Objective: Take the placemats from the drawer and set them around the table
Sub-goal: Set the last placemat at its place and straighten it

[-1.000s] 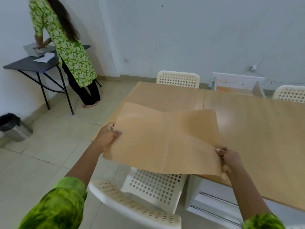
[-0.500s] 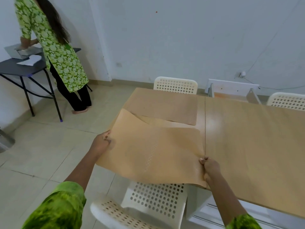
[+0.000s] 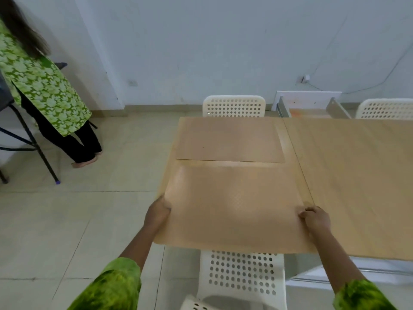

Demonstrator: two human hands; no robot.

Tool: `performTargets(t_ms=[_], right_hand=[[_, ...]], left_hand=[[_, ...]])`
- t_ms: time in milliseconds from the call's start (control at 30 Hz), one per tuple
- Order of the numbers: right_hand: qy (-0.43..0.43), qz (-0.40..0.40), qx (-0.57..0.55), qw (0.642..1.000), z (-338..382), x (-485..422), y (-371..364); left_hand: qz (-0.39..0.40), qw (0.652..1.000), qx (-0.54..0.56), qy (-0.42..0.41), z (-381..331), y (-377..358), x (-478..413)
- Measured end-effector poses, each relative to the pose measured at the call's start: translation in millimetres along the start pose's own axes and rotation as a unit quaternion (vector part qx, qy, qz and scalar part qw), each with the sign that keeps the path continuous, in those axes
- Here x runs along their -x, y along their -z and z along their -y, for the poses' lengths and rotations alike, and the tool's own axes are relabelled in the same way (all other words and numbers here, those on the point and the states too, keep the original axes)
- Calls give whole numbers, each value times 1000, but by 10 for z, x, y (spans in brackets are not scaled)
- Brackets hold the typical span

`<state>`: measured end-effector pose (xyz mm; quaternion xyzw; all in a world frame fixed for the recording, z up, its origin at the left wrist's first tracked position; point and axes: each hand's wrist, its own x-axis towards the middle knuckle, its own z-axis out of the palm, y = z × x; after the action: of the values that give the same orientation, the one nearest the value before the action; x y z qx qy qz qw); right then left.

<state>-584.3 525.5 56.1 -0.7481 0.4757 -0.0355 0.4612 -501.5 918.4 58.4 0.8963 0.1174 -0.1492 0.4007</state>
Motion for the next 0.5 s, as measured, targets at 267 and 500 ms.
performTargets(t_ms=[267,500], right_hand=[[13,-13,68,998,90,-86,-117],[21,-25,99,995,143,-67,-228]], left_hand=[[0,983,-185,9,62,-128,-290],[-2,966,-260,-1,76,-135,-395]])
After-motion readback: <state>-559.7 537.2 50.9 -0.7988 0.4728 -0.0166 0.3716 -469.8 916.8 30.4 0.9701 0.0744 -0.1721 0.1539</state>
